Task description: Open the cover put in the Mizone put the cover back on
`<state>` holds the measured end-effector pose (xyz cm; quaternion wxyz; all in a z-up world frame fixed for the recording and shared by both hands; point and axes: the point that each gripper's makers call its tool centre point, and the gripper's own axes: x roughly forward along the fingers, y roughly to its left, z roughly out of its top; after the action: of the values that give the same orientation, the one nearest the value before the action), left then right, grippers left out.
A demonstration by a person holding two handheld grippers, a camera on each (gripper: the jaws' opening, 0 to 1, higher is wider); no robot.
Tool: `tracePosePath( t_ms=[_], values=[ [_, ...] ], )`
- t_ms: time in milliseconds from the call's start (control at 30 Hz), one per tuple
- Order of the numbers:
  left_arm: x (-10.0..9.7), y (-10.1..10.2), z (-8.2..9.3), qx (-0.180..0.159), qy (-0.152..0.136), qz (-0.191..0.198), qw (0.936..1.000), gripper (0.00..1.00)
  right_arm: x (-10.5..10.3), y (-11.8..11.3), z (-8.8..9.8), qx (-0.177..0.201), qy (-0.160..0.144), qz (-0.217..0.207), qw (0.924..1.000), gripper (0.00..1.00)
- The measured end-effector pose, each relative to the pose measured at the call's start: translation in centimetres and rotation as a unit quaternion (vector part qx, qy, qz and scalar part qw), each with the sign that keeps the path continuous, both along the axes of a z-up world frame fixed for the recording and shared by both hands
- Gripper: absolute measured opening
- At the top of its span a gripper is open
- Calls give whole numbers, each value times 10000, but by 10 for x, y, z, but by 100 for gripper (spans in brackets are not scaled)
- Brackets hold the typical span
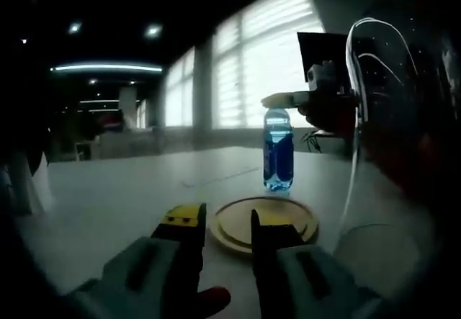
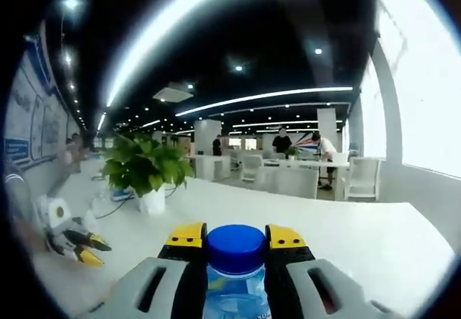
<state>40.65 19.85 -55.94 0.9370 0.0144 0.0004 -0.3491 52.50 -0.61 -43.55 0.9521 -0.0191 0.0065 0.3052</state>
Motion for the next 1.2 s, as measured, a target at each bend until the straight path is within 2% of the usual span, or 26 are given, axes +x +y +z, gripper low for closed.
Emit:
tracePosePath(
  t_ms=[567, 833, 1200],
  values=[
    [0, 0, 1, 15, -15, 8, 10000, 19, -26, 28, 25, -13, -327, 393, 9987, 22],
    [-1, 1, 2, 11, -38, 14, 10000, 19, -40, 56, 30, 88, -305, 904, 9954, 22],
    [0, 3, 5, -3, -58, 51, 10000, 19, -61, 100, 25, -1, -260, 1503, 9883, 22]
  ],
)
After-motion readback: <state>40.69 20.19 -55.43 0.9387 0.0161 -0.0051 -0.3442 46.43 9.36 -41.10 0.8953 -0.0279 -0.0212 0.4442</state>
